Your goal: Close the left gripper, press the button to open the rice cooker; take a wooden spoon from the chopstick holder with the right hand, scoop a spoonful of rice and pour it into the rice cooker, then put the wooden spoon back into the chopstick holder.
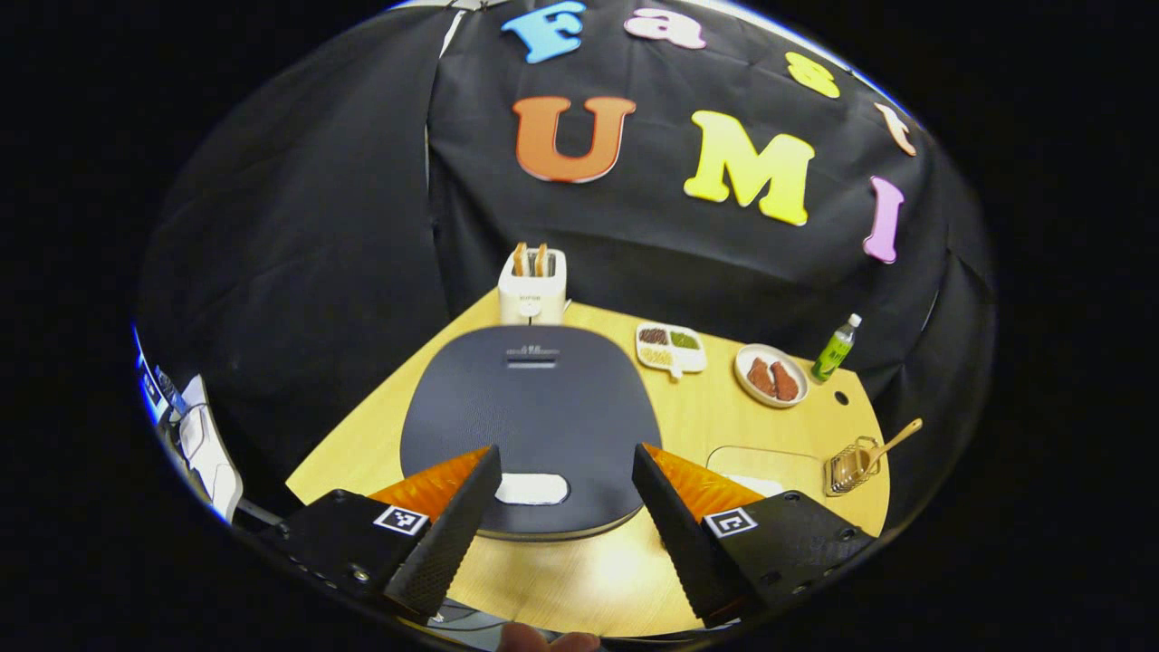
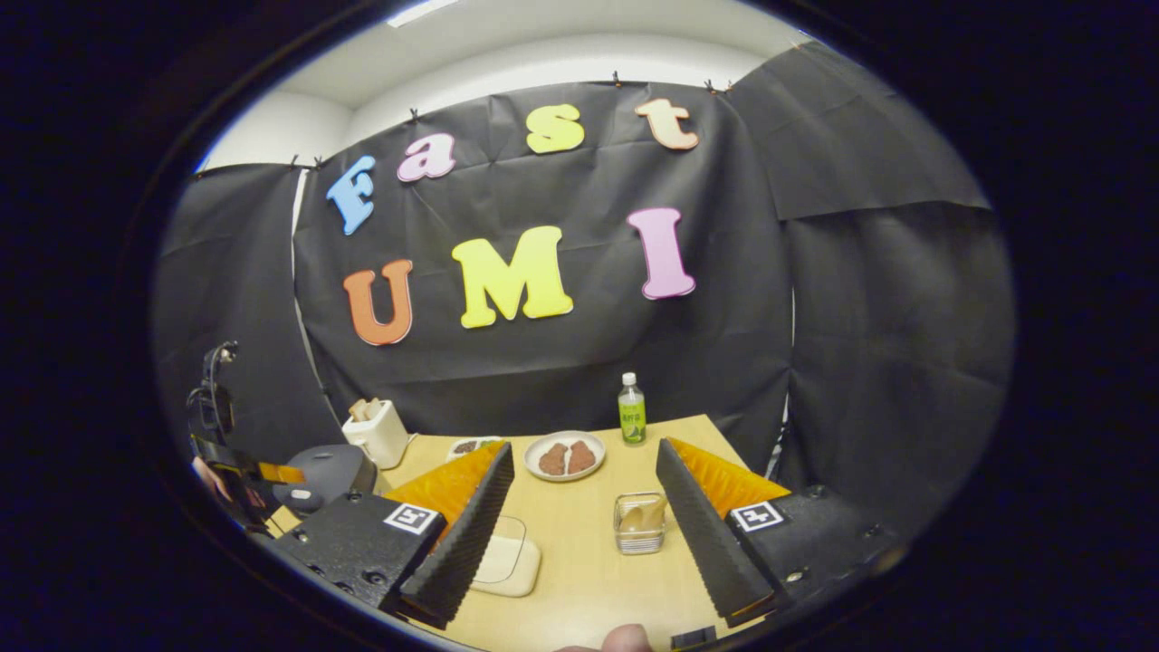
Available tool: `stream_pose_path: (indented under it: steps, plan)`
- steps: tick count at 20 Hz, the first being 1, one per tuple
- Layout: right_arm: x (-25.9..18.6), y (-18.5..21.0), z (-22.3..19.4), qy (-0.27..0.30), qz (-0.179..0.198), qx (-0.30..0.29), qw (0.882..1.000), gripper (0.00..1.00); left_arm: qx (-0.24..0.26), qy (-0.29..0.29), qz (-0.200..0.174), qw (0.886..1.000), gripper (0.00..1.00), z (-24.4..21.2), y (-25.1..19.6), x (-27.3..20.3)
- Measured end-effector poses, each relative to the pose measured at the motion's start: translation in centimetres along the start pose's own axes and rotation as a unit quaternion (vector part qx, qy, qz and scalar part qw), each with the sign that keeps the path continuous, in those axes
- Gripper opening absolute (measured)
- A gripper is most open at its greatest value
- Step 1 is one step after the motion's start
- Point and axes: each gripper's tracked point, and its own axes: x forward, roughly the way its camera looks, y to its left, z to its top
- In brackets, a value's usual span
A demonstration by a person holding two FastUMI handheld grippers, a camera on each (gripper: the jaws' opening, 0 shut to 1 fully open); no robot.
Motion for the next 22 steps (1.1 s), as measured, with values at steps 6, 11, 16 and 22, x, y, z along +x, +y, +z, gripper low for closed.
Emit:
stream_pose_path:
  steps: [6, 11, 16, 22]
  plan:
    - [-6.3, 3.2, 3.9, -0.050, -0.010, -0.019, 0.999, 1.00, 0.021, -0.128, -0.079, 0.988, 0.95, 5.6, -2.5, -10.7]
    - [-12.3, 7.5, 5.4, -0.080, -0.006, -0.026, 0.996, 0.99, 0.038, -0.193, -0.136, 0.971, 0.95, 5.4, -3.4, -19.2]
    - [-16.7, 10.6, 4.7, -0.082, 0.000, -0.033, 0.996, 0.99, 0.064, -0.226, -0.159, 0.959, 0.94, 3.1, -3.3, -24.8]
    - [-17.7, 13.7, 2.9, -0.073, 0.014, -0.018, 0.997, 1.00, 0.035, -0.242, -0.167, 0.955, 0.95, 3.0, -3.6, -28.4]
